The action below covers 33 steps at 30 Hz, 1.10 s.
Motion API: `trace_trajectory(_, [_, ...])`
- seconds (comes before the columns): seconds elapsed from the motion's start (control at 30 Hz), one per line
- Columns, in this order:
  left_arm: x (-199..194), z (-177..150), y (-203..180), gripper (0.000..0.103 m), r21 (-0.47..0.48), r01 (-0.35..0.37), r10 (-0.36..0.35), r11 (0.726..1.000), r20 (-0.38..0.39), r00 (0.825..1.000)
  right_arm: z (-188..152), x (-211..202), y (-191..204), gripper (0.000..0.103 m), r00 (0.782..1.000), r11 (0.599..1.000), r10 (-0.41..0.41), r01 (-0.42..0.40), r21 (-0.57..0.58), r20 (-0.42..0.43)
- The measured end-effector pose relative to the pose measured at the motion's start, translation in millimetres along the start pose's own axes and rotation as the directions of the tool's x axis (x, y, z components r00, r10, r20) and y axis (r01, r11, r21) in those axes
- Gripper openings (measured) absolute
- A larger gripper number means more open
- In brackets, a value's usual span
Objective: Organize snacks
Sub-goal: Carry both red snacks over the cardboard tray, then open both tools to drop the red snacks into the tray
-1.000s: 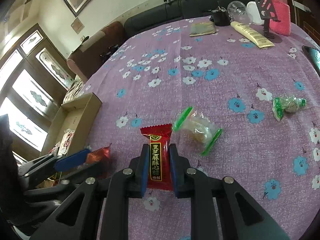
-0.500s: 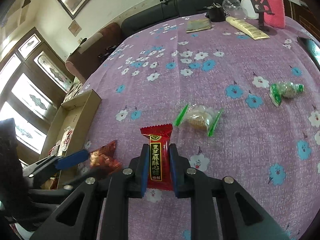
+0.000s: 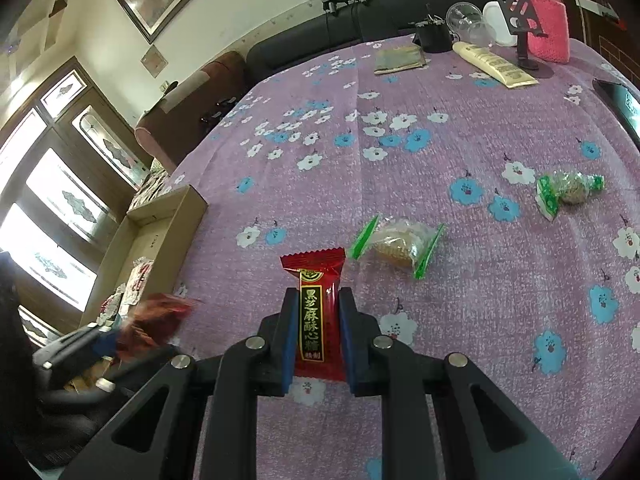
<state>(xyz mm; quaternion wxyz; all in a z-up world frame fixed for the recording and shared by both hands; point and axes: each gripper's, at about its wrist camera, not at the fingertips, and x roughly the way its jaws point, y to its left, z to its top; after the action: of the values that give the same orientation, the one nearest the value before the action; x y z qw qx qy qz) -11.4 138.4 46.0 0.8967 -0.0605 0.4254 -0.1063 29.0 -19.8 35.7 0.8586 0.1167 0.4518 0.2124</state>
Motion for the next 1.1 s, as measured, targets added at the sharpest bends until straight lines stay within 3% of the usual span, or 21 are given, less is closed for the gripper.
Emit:
trace_trajectory(0.27, [-46.3,9.4,93.5,0.050,-0.145,-0.122,0.129,0.982,0.039,0.991,15.8,-12.5,74.9,0.019,0.995,0.986,0.095,-0.095,-0.134,-0.010])
trace_trajectory(0.43, [-44.8,11.7,154.0,0.050,-0.259,-0.165,0.173,0.952,0.009,0.985,24.5,13.2,133.8,0.019,0.984,0.969,0.152,-0.167,-0.184,-0.093])
trace_trajectory(0.63, [-28.7,13.2,204.5,0.050,-0.364,-0.195,0.198,0.911,-0.029,0.980,29.0,62.0,186.9,0.019,0.970,0.960,0.157,-0.194,-0.201,-0.186])
trace_trajectory(0.9, [-19.3,10.4,231.0,0.052,-0.444,-0.171,0.173,0.880,-0.036,0.984,30.5,118.7,231.0,0.019,0.957,0.960,0.111,-0.173,-0.222,-0.268])
trace_trajectory(1.1, [-29.7,6.9,233.6,0.065,-0.462,-0.112,0.130,0.880,0.006,0.992,33.1,130.0,234.5,0.023,0.962,0.969,0.097,-0.150,-0.196,-0.255])
